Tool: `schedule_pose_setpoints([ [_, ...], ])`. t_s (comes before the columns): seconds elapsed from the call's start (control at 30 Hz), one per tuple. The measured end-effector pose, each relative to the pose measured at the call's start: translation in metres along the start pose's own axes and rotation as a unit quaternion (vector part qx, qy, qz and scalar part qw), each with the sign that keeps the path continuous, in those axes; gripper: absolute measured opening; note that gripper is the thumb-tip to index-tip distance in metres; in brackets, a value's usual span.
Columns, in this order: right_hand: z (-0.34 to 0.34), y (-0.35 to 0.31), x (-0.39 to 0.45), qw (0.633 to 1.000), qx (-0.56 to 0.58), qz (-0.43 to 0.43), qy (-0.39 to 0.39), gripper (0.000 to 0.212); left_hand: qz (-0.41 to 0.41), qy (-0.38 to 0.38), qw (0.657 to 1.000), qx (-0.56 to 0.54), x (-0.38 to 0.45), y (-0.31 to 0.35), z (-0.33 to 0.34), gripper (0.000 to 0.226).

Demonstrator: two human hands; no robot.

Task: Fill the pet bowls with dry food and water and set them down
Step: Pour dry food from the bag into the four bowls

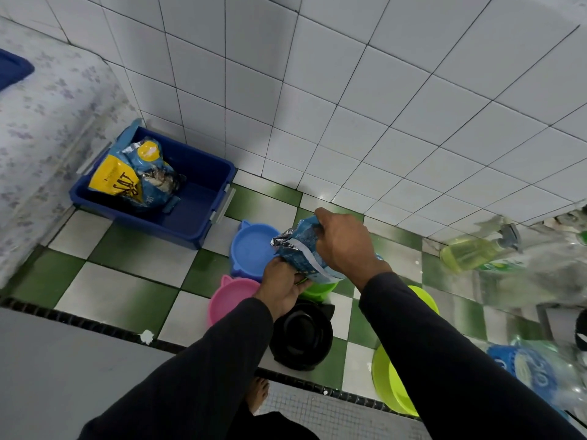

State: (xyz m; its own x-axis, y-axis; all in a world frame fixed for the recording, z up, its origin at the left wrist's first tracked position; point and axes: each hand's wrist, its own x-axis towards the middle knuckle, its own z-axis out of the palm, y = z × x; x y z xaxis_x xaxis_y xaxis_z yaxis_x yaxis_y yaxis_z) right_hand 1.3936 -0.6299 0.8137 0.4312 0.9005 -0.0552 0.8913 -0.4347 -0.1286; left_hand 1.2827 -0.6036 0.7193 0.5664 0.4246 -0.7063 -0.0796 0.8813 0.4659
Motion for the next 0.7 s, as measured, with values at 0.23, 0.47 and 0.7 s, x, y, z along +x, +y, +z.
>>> schedule_pose_setpoints([
  [0.23, 0.003, -0.001, 0.007, 1.000, -0.002, 0.000, 0.001, 0.008, -0.018, -0.002, 0.999, -0.032, 0.006, -0.001, -0.001, 0.036],
  [0.47, 0.008, -0.004, 0.012, 1.000, -0.027, -0.011, 0.002, 0.011, -0.048, 0.008, 0.996, -0.073, 0.009, -0.005, -0.001, 0.036],
  [0.7, 0.006, -0.009, 0.014, 0.999, -0.039, -0.024, -0.003, 0.011, -0.049, 0.011, 0.995, -0.082, 0.010, -0.004, -0.001, 0.034],
])
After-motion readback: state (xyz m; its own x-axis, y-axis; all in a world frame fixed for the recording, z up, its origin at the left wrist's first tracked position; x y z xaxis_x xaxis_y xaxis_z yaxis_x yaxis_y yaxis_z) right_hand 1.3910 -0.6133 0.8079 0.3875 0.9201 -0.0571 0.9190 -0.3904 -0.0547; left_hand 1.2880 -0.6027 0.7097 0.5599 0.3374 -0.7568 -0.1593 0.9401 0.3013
